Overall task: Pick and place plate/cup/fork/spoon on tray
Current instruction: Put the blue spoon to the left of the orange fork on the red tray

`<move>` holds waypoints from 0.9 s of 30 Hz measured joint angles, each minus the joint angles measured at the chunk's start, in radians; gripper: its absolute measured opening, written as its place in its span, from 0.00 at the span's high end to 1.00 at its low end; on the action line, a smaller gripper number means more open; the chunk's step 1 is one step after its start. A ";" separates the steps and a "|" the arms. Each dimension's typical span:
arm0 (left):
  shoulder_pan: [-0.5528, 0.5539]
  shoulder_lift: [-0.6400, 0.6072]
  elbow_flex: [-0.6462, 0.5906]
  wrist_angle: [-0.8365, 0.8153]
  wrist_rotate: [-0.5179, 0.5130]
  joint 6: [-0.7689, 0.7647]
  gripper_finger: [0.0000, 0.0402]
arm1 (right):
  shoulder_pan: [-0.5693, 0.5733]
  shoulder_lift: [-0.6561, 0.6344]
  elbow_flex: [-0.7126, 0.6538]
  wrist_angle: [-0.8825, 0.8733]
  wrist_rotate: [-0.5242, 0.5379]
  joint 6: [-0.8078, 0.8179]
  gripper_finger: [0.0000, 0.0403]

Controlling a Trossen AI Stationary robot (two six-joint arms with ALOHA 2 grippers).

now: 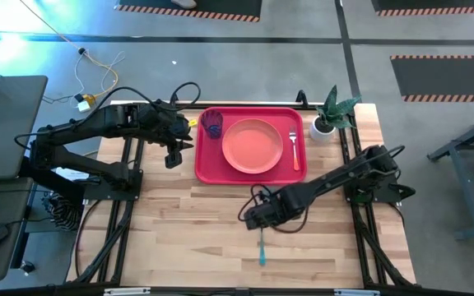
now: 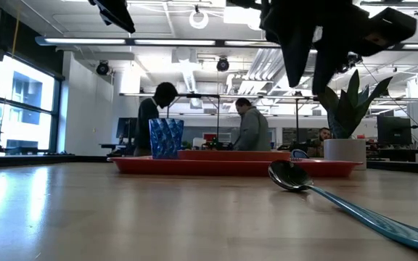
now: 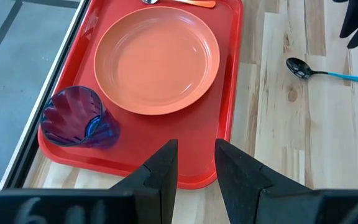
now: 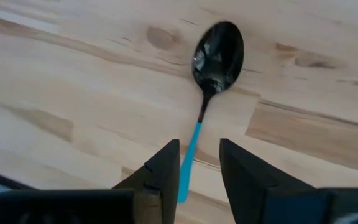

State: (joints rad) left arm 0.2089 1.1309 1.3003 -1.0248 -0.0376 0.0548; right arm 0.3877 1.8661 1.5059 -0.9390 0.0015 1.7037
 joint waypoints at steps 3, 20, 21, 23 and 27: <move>0.000 0.000 0.000 0.000 0.000 0.002 0.76 | 0.012 0.024 0.000 0.001 0.000 0.027 0.73; 0.000 0.000 0.000 0.000 0.000 0.003 0.76 | 0.021 0.160 0.000 0.082 -0.033 0.025 0.73; 0.000 0.000 0.000 0.000 0.000 0.007 0.76 | 0.021 0.167 0.000 0.088 -0.034 0.026 0.73; 0.000 0.000 0.000 0.000 0.000 0.009 0.76 | 0.021 0.180 0.000 0.098 -0.037 0.027 0.73; 0.000 0.000 0.000 0.000 0.000 0.009 0.76 | 0.021 0.209 -0.001 0.129 -0.037 0.027 0.73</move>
State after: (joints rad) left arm 0.2087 1.1309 1.3003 -1.0245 -0.0376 0.0643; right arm 0.4088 2.0752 1.5051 -0.8098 -0.0357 1.7309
